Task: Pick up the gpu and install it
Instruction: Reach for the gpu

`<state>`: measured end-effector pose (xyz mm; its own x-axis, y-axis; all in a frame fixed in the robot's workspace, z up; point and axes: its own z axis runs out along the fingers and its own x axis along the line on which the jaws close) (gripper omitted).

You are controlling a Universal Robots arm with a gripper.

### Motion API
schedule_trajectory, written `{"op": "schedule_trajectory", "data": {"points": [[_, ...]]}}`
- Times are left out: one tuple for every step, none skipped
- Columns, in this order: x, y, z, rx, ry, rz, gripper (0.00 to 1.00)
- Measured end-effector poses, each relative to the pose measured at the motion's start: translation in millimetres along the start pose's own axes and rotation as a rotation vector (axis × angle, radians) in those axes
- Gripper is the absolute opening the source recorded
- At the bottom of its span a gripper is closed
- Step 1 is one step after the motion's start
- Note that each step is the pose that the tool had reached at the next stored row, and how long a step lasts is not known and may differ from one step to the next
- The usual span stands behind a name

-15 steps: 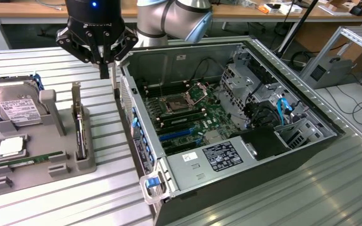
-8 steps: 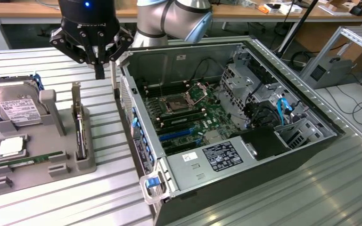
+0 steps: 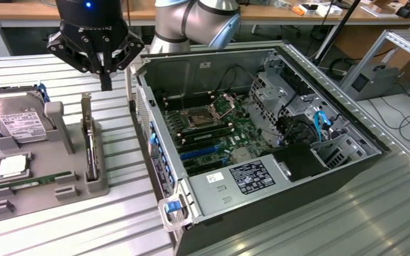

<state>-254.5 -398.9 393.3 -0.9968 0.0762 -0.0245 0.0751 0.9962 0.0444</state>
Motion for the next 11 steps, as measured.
{"op": "schedule_trajectory", "data": {"points": [[0.8,-0.1,0.0,0.0,0.0,0.0,0.11],[1.8,-0.2,0.0,0.0,-0.0001,0.0,0.11],[2.6,-0.2,0.0,0.0,0.0,0.0,0.11],[3.4,-0.3,-0.1,0.0,0.0,0.0,0.11],[4.1,-0.3,-0.1,0.0,0.0,0.0,0.11],[4.5,-0.3,-0.1,0.0,0.0,0.0,0.11],[5.0,-0.4,-0.1,0.0,0.0,0.0,0.11],[5.4,-0.4,-0.1,0.0,0.0,0.0,0.11],[5.9,-0.5,-0.2,0.0,0.0,0.0,0.11],[6.4,-0.5,-0.1,0.0,-0.0001,0.0,0.11],[7.1,-0.5,-0.2,0.0,0.0,0.0,0.11]]}}
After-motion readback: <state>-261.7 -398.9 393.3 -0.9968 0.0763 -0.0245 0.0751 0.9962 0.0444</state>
